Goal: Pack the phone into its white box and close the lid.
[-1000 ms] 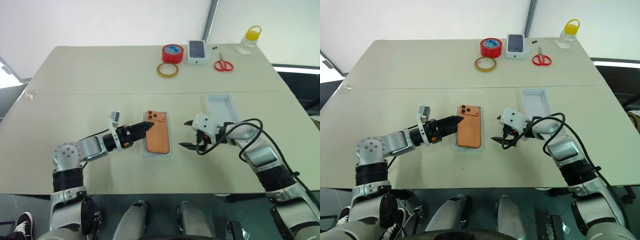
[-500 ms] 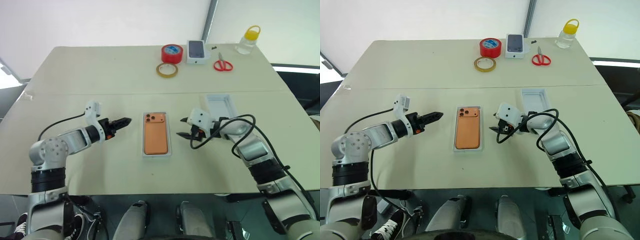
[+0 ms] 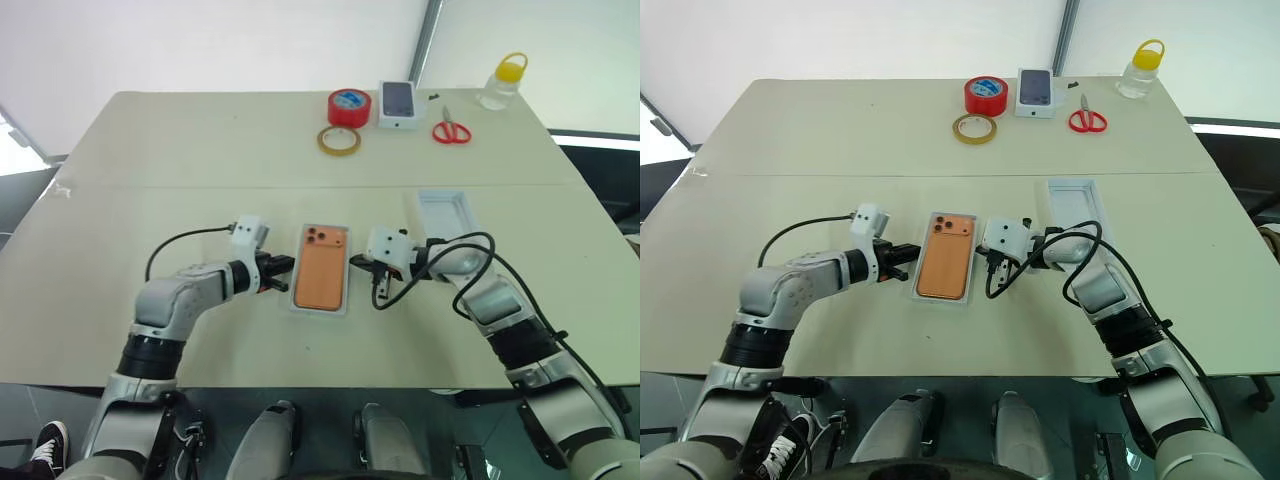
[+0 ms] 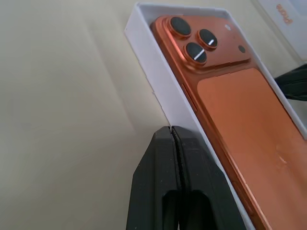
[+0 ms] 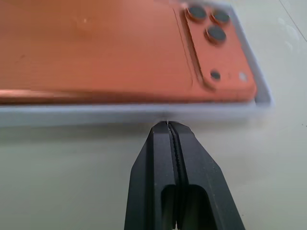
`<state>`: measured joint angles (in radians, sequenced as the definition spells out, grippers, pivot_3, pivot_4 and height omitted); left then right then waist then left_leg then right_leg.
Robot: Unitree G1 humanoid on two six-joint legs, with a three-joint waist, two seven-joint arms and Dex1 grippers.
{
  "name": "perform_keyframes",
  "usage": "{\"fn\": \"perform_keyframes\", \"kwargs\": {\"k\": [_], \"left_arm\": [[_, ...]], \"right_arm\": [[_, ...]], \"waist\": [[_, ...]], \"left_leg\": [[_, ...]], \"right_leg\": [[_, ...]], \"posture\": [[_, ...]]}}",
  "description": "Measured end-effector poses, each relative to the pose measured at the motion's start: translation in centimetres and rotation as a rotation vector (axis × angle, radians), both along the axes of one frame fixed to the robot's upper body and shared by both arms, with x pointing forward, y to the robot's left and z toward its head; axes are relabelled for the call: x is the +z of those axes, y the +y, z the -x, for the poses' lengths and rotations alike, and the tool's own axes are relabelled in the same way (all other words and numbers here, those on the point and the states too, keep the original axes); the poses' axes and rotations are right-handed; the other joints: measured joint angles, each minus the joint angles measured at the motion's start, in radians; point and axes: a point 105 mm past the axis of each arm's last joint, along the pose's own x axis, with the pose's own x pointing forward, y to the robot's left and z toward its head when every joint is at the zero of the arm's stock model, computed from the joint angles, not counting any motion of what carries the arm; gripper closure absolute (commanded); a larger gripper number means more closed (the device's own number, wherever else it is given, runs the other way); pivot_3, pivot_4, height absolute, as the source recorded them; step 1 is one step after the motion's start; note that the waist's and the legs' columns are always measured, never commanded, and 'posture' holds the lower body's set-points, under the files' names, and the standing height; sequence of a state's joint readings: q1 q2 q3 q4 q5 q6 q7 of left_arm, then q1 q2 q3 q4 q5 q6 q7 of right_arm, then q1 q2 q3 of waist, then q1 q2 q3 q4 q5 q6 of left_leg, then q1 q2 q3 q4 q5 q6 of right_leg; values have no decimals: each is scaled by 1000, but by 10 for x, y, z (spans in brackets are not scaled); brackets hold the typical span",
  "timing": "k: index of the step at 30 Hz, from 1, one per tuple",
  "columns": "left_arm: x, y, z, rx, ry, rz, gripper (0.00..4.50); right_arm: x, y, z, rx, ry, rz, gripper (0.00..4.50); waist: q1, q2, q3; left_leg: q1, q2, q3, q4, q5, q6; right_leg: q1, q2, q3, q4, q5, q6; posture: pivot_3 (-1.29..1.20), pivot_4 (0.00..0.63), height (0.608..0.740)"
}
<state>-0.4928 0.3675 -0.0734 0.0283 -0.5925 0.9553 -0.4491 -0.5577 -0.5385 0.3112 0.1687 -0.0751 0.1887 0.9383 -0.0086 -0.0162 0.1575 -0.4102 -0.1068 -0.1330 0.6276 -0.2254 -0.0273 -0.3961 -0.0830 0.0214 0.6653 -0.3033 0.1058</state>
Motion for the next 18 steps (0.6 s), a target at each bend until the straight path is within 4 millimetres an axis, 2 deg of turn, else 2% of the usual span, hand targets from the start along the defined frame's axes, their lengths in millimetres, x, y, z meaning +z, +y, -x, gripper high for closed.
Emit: {"fn": "perform_keyframes", "kwargs": {"k": [3, 8, 13, 18], "left_arm": [[0, -20, -9, -32, 5, 7, 4446], [1, -48, -9, -99, 11, 31, 4446], [0, -77, -7, -186, 11, 37, 4446], [1, -94, -11, -229, 7, 44, 4446]], "right_arm": [[1, -17, -3, -46, 1, 25, 4478], [3, -44, -6, -120, -10, 63, 4478], [2, -72, 0, -188, -6, 89, 4478], [2, -88, 8, -229, -4, 99, 4478]], "waist": [[15, 0, 0], [23, 0, 0], [25, 0, 0], [23, 0, 0]], "left_leg": [[0, -1, 0, 2, 0, 1], [0, -1, 0, 2, -1, 1], [0, -2, 0, 2, -1, 2], [0, -1, 0, 2, -1, 2]], "right_leg": [[2, 0, -1, -1, 0, 0], [2, -1, -1, -2, -1, 1], [3, -1, -2, -2, -1, 1], [3, -1, -2, -2, -1, 2]], "posture": [[0, 150, 740], [0, 150, 740], [0, 150, 740], [0, 150, 740]]}}
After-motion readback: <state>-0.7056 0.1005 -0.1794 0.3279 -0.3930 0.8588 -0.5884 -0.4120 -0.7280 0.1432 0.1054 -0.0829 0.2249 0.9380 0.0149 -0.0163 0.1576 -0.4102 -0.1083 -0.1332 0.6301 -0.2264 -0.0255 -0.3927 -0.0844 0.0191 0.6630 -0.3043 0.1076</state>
